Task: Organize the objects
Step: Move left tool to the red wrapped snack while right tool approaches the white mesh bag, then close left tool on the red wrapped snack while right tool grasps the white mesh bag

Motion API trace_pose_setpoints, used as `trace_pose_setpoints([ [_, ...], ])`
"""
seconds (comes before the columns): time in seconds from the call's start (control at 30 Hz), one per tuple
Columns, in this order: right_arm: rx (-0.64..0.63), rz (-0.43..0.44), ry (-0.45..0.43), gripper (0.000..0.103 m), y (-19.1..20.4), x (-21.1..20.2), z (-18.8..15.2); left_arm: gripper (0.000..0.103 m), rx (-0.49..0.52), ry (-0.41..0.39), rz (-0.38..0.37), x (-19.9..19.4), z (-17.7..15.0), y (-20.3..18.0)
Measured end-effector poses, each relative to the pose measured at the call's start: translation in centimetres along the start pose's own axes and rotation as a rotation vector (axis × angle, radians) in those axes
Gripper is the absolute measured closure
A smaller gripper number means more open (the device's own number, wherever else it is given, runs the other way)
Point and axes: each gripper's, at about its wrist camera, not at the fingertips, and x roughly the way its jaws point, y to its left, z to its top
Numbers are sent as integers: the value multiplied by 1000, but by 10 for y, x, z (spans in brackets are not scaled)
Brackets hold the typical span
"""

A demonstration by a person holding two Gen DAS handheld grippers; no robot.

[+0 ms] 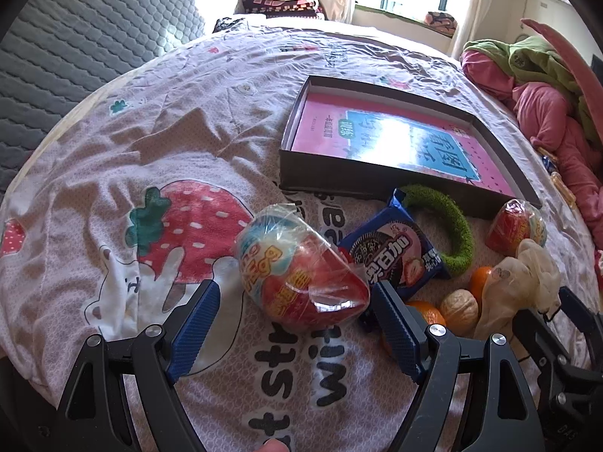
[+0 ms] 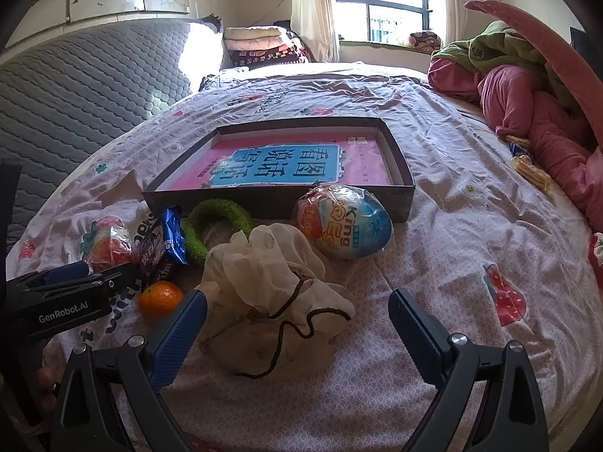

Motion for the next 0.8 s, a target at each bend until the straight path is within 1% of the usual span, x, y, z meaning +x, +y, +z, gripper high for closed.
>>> trace_pose_setpoints([
  [0.17,41,19,13,6,-6,6,2,19,-20,-1,4,5,5,-1],
  [0.4,102,67,17,6,-10,14,4,19,-58,-4,16,6,8,10],
  [0.5,122,88,37,6,-8,20,4,19,-68,5,20,8,7,15],
  [0.63,127,94,53,6,-5,25,3,19,-82,20,27,11,6,21],
  [0.67,125,89,54,8,-4,25,3,19,-90,21,24,12,6,24],
  [0.7,115,84,55,12,-2,26,3,19,-97,21,22,12,7,26],
  [0.73,110,79,56,19,-1,25,2,19,-107,25,18,13,7,29],
  [0.8,108,82,53,27,0,26,2,19,-116,32,9,14,7,31],
])
